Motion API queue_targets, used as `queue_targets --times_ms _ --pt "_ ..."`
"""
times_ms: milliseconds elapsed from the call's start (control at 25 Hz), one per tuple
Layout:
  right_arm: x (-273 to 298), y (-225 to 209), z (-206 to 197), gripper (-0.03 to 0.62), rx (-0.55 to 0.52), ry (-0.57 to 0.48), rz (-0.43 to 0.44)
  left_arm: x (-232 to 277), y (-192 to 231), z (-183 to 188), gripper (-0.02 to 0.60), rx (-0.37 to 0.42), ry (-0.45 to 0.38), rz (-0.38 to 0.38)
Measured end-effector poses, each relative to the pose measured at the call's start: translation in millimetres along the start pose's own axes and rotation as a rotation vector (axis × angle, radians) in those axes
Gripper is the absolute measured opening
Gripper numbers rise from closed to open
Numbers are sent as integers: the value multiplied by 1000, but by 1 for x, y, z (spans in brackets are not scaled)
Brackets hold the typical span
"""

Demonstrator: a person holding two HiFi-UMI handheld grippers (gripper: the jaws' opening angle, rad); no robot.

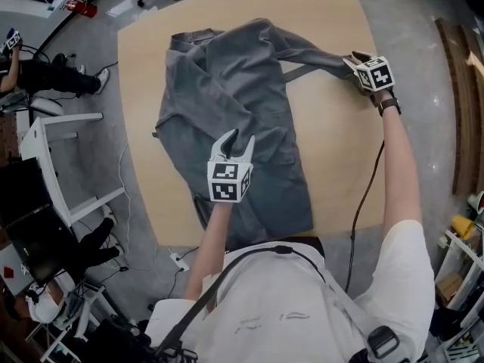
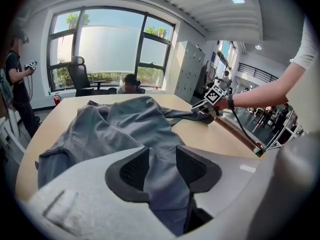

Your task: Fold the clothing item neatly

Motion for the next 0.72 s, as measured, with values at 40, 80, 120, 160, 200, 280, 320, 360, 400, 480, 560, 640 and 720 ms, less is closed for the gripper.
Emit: queue_targets --times_ms 40,80,120,160,200,280,320,360,400,480,560,640,720 --pt "9 0 -1 139 -17 44 4 1 0 -1 176 -5 2 -4" --pt "17 0 -3 119 -34 81 9 2 0 -3 176 -7 6 -7" --pt "23 1 -6 117 -52 113 19 4 -1 -4 176 -7 11 -10" --pt "28 4 -8 117 -74 136 30 5 -1 -5 176 -6 16 -13" --pt "30 8 -8 97 -100 146 37 7 -2 -6 176 -6 21 -16" --pt "27 16 -6 7 -166 113 10 12 -3 -7 176 -8 26 -23" --pt "18 20 -2 6 -204 61 -32 14 -5 -6 176 -8 26 -27" --pt "2 27 4 6 -233 -12 -81 16 -6 -5 176 -6 24 -32" --pt "-17 38 9 6 -247 -95 -122 18 -7 -3 176 -4 22 -37" --pt "-54 70 10 6 -254 -223 -138 22 -8 0 176 -1 18 -45" --pt "-71 110 -9 6 -270 -237 -74 27 -7 0 176 -2 19 -48" --pt "-67 148 -46 6 -282 -155 38 31 -8 0 176 -1 21 -52" --pt "-54 172 -77 16 -248 -58 147 34 -11 1 176 3 20 -56"
Point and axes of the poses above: the fingertips, and each gripper's own axes: x forward along the fingers, y to its left, z out of its top, the point moved 6 cm from there along -x, backward along the fingers, and after that the axes turned 4 degrees about z, right-handed, at the moved point
